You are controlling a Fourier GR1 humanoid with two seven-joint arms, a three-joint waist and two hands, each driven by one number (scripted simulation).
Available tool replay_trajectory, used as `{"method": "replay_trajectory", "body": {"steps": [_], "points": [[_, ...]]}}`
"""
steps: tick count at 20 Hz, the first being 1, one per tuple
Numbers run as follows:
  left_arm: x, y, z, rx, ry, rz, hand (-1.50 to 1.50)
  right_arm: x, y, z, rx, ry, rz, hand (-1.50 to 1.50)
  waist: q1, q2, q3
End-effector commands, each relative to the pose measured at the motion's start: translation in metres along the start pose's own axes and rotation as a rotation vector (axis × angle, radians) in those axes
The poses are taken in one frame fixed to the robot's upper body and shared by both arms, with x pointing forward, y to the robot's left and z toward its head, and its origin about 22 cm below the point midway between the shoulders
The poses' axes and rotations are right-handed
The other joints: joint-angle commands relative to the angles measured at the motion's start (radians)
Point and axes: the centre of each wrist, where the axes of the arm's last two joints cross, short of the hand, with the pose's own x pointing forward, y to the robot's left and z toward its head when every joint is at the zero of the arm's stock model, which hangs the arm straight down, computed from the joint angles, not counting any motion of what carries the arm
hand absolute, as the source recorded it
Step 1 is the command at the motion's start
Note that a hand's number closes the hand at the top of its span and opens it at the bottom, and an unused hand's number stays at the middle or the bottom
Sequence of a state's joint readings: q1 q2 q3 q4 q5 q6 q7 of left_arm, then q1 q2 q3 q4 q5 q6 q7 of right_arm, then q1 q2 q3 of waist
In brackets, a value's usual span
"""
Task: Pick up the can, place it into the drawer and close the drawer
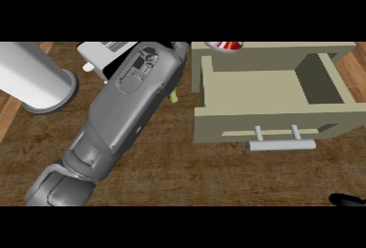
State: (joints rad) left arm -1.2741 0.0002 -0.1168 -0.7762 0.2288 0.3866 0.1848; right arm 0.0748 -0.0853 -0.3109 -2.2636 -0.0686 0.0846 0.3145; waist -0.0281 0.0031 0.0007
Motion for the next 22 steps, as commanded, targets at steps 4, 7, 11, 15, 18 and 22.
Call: {"method": "replay_trajectory", "body": {"steps": [4,7,11,15,18,22], "points": [[0.034,-0.024,-0.016,-0.038,0.033,-0.042,1.50,0.002,0.003,-0.023,0.014,-0.023,0.002,-1.50,-0.008,0.008,0.000],[0.041,-0.037,-0.016,0.021,0.038,-0.059,1.50,0.010,0.001,-0.004,0.024,-0.023,-0.010,-1.50,-0.032,0.006,0.001],[0.028,-0.032,-0.023,0.025,0.041,-0.089,1.50,0.011,0.007,-0.018,0.033,-0.030,-0.017,-1.50,-0.034,0.014,0.001],[0.027,-0.035,-0.024,0.040,0.045,-0.113,1.50,0.015,0.005,-0.024,0.042,-0.040,0.005,-1.50,-0.049,0.017,0.002],[0.036,-0.044,-0.023,0.109,0.045,-0.115,1.50,0.017,0.009,-0.031,0.072,-0.038,-0.009,-1.50,-0.065,0.018,0.003],[0.033,-0.044,-0.024,0.183,0.019,-0.139,-1.50,0.008,0.009,-0.030,0.057,-0.039,-0.024,-1.50,-0.077,0.022,0.004]]}}
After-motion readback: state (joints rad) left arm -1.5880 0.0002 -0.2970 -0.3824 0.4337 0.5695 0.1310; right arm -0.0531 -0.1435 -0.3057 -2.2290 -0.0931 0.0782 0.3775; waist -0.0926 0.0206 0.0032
